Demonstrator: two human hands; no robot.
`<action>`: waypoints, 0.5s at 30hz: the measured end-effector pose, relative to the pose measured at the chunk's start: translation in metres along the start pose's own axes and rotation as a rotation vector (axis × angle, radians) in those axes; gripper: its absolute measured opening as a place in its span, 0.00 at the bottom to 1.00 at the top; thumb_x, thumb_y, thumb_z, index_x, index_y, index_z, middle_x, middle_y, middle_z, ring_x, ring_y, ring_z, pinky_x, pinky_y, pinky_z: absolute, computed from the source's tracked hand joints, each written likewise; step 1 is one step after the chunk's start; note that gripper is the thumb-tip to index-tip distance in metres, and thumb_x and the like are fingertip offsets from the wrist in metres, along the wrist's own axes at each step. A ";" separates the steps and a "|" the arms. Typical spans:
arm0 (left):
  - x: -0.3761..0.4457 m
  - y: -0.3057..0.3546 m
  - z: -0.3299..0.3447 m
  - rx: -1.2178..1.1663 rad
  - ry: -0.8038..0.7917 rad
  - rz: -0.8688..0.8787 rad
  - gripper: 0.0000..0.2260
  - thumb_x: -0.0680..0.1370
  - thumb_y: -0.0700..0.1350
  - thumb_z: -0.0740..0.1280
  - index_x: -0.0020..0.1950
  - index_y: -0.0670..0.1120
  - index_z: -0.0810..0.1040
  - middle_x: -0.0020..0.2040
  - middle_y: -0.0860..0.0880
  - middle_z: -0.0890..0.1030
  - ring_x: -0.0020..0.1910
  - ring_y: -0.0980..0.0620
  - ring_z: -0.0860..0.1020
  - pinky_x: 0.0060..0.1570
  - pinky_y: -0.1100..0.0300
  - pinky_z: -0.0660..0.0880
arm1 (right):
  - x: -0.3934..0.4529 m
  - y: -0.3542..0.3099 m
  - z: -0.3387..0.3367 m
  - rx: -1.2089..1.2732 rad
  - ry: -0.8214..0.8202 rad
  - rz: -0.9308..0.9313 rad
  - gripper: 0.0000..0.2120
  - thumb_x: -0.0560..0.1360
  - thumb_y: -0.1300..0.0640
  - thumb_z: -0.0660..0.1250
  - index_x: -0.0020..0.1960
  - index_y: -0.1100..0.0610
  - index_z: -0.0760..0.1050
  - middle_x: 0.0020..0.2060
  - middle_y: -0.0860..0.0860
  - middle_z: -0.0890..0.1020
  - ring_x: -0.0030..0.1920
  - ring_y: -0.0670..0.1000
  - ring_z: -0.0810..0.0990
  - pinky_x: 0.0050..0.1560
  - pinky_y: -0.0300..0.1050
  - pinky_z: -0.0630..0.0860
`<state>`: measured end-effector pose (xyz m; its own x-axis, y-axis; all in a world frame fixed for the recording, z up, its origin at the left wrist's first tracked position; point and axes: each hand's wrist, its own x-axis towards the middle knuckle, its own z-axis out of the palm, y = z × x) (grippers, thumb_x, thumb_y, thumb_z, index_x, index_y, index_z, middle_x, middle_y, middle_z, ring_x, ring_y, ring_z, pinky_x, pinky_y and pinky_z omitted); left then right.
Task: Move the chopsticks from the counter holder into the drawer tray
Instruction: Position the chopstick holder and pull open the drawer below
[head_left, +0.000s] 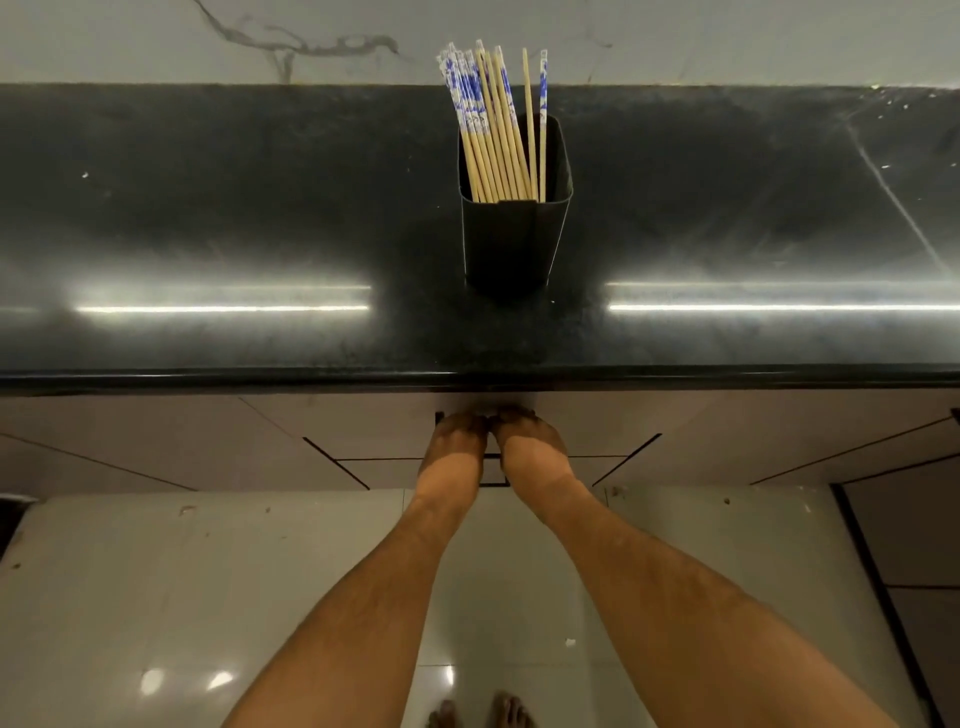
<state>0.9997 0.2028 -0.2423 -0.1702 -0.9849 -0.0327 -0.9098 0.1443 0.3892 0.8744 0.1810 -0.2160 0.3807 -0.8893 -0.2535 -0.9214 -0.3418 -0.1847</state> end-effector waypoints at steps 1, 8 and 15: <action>0.002 0.003 0.002 0.010 -0.044 -0.055 0.15 0.84 0.52 0.56 0.68 0.50 0.74 0.67 0.48 0.76 0.60 0.51 0.75 0.62 0.62 0.70 | -0.004 0.001 0.003 0.016 0.024 -0.028 0.15 0.82 0.61 0.56 0.66 0.60 0.75 0.64 0.58 0.77 0.63 0.58 0.74 0.61 0.46 0.67; -0.022 0.012 -0.005 -0.095 -0.105 -0.227 0.10 0.81 0.40 0.65 0.61 0.47 0.77 0.55 0.45 0.82 0.47 0.48 0.81 0.49 0.56 0.80 | -0.030 -0.018 -0.014 0.082 0.002 0.096 0.10 0.80 0.65 0.63 0.59 0.59 0.79 0.52 0.58 0.83 0.51 0.57 0.83 0.54 0.49 0.79; -0.090 0.026 -0.008 -0.074 -0.139 -0.188 0.07 0.81 0.40 0.65 0.58 0.47 0.80 0.51 0.46 0.83 0.46 0.49 0.81 0.47 0.58 0.81 | -0.086 -0.034 0.003 0.031 0.056 0.035 0.07 0.80 0.61 0.65 0.51 0.58 0.81 0.46 0.55 0.84 0.46 0.55 0.83 0.49 0.49 0.79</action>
<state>0.9947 0.2948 -0.2220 -0.0552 -0.9703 -0.2355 -0.9010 -0.0532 0.4305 0.8731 0.2699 -0.1906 0.3423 -0.9165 -0.2069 -0.9310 -0.3012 -0.2061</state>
